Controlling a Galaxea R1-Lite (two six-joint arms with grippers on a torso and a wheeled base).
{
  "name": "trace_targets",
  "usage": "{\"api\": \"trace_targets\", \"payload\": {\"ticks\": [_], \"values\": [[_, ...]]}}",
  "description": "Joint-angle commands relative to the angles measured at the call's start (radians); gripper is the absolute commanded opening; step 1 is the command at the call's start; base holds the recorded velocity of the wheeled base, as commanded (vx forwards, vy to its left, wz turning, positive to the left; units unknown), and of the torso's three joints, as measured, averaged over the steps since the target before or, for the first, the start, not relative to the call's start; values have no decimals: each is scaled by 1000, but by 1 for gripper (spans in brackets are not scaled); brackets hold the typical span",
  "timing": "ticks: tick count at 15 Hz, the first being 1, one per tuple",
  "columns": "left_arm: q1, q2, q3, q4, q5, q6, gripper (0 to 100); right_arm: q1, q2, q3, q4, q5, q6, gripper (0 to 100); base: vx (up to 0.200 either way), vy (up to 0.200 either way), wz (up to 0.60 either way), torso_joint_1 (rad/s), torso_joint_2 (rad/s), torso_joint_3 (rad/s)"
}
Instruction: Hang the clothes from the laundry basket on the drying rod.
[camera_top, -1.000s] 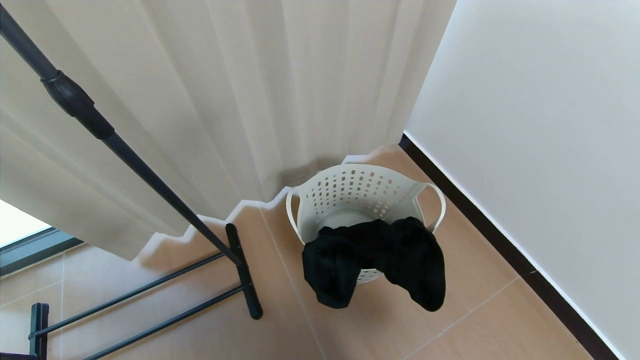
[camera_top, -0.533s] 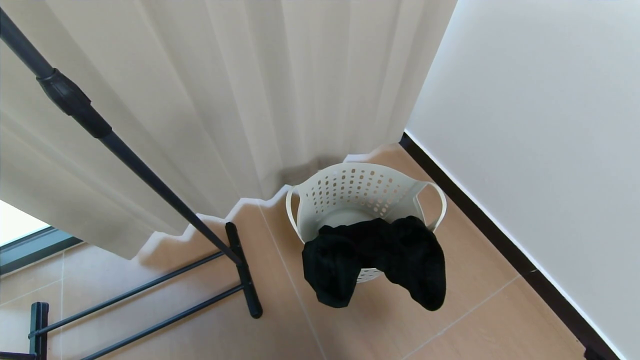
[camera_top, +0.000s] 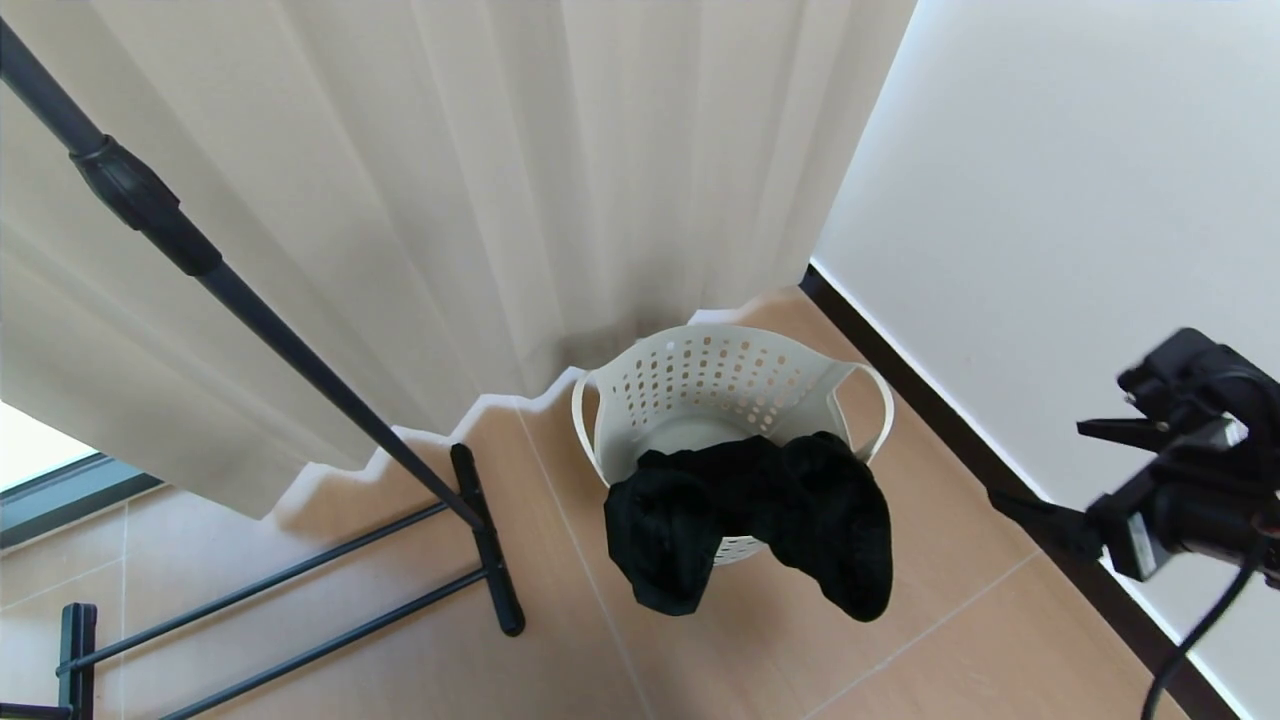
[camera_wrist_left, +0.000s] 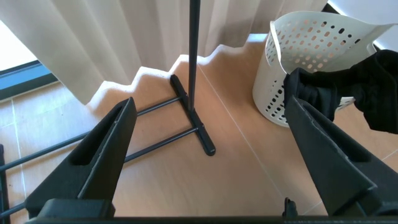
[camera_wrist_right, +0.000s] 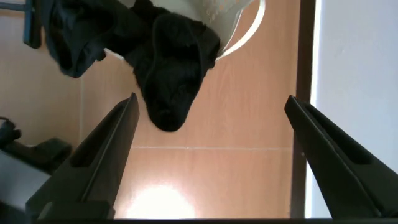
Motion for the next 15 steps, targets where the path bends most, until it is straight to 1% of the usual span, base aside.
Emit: {"api": "trace_targets", "payload": {"ticks": [1, 2, 4, 5, 6, 9, 10, 11, 12, 15], "values": [[0, 1, 0, -1, -1, 0, 100, 23, 267, -199, -1, -28, -72, 100, 0, 0, 0, 0, 0, 0], [0, 1, 0, -1, -1, 0, 100, 44, 352, -288, -3, -84, -124, 100, 0, 0, 0, 0, 0, 0], [0, 1, 0, -1, -1, 0, 100, 61, 471, -338, -6, -99, -219, 100, 0, 0, 0, 0, 0, 0], [0, 1, 0, -1, -1, 0, 100, 73, 510, -346, -7, -111, -242, 100, 0, 0, 0, 0, 0, 0], [0, 1, 0, -1, -1, 0, 100, 92, 559, -352, -7, -142, -253, 100, 0, 0, 0, 0, 0, 0], [0, 1, 0, -1, -1, 0, 100, 122, 620, -361, -9, -168, -254, 100, 0, 0, 0, 0, 0, 0], [0, 1, 0, -1, -1, 0, 100, 122, 620, -361, -9, -168, -254, 100, 0, 0, 0, 0, 0, 0], [0, 1, 0, -1, -1, 0, 100, 125, 652, -378, -9, -176, -254, 100, 0, 0, 0, 0, 0, 0], [0, 1, 0, -1, -1, 0, 100, 121, 660, -388, -9, -176, -256, 100, 0, 0, 0, 0, 0, 0], [0, 1, 0, -1, -1, 0, 100, 89, 711, -461, -9, -176, -259, 100, 0, 0, 0, 0, 0, 0]]}}
